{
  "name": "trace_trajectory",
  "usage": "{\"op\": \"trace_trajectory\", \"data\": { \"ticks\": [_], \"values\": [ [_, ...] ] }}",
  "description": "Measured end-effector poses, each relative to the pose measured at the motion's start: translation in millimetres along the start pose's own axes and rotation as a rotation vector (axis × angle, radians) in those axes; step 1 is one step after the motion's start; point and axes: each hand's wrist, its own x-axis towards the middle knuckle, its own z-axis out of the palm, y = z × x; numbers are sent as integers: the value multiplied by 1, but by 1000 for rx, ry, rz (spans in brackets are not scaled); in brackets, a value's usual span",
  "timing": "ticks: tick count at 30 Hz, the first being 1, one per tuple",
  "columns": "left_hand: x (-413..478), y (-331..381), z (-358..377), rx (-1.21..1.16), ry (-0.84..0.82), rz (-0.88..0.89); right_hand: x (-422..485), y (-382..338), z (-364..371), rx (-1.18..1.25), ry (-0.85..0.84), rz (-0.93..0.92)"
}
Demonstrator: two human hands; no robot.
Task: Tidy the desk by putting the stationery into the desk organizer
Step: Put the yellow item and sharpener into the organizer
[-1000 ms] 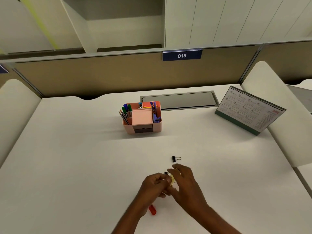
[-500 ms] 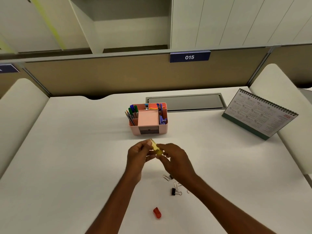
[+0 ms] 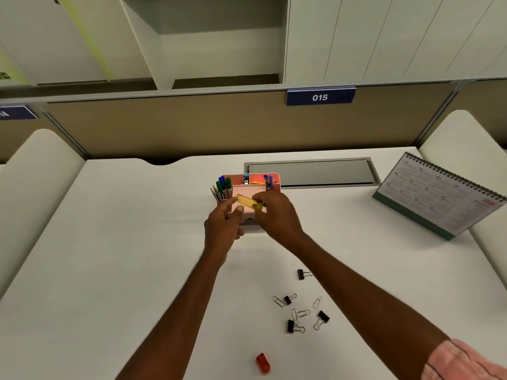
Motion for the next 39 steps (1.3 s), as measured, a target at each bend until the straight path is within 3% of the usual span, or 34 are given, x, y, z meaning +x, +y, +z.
{"op": "trace_trajectory", "data": {
  "ticks": [20,39],
  "values": [
    [65,-4,22,271,-26,-37,73,12,30,-419,-112,-156],
    [68,10,27,299,-47,-27,88,14,37,-475,-99,-170]
  ]
}}
